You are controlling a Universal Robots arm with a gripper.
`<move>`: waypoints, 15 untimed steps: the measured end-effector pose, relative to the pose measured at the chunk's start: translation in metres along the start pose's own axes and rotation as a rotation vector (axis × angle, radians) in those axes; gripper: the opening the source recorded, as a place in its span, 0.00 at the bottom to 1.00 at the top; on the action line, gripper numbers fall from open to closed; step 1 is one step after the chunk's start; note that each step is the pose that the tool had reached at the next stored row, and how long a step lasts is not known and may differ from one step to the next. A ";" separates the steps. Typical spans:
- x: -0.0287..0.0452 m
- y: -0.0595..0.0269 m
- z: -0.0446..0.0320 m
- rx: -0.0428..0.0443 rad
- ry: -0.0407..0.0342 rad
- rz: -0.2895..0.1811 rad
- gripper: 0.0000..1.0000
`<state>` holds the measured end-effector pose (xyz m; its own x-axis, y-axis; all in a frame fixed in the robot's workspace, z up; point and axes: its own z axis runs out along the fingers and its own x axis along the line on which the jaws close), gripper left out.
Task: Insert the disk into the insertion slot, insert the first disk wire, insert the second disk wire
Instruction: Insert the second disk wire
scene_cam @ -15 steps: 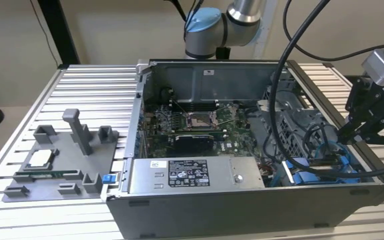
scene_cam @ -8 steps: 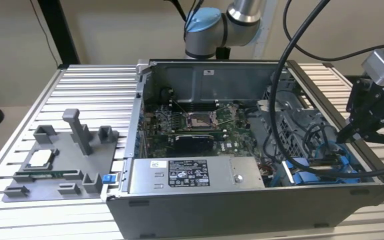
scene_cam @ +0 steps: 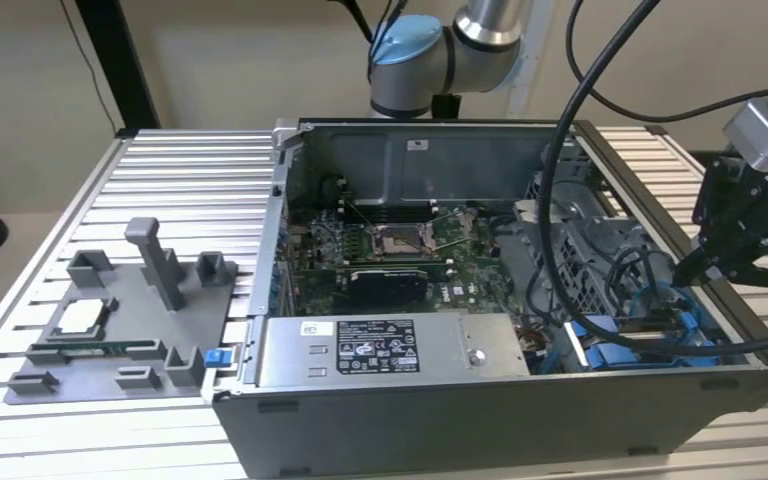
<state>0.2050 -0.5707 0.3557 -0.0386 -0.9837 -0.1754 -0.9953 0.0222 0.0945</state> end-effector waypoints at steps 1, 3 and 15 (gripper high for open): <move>0.0000 0.0000 0.0000 0.0000 0.0000 0.000 0.00; 0.0000 0.0000 0.0000 0.0000 0.0000 0.000 0.00; 0.0002 0.0000 0.0003 -0.0002 -0.0245 0.000 1.00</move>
<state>0.2050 -0.5709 0.3554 -0.0410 -0.9791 -0.1993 -0.9953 0.0224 0.0947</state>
